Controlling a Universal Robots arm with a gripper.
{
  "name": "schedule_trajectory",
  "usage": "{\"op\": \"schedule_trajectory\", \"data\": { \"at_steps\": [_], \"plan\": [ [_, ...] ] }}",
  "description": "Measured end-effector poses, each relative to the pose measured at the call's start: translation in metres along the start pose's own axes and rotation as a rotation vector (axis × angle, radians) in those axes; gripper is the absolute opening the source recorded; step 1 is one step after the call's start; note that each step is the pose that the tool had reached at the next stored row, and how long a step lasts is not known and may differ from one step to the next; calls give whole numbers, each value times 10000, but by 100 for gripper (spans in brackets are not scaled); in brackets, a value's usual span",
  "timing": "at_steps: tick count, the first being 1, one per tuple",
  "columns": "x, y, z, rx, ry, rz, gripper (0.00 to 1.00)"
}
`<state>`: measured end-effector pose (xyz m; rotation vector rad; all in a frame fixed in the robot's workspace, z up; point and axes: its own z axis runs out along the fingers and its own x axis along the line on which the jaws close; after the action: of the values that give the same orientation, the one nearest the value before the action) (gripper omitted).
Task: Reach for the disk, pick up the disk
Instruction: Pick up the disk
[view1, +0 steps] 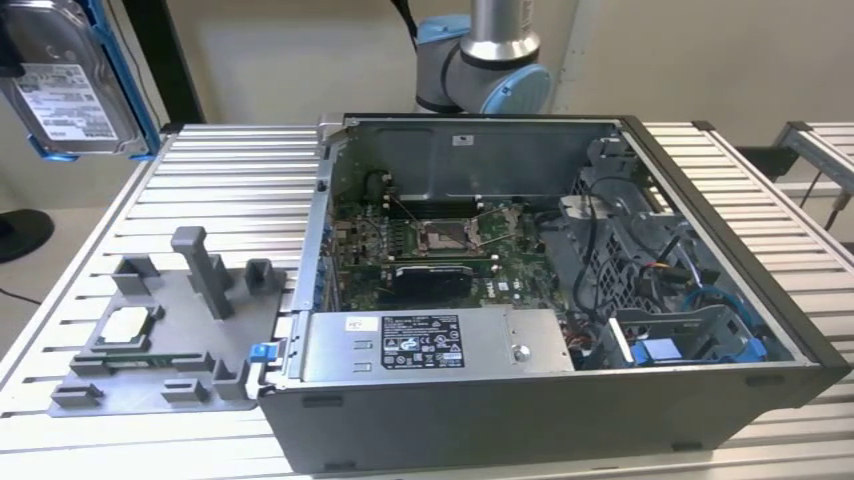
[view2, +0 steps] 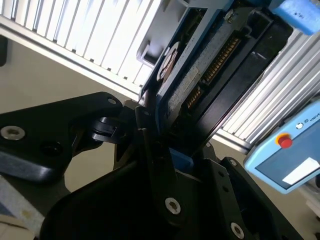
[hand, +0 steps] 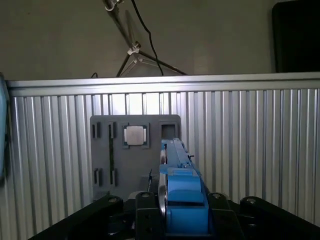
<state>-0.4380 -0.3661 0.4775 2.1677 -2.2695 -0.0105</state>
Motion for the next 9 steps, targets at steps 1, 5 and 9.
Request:
{"op": "schedule_trajectory", "data": {
  "at_steps": [1,5,9],
  "plan": [
    [0,0,-22,0,0,0,0],
    [0,0,-111,11,0,-4,0],
    [0,1,-187,20,0,-5,0]
  ]
}}
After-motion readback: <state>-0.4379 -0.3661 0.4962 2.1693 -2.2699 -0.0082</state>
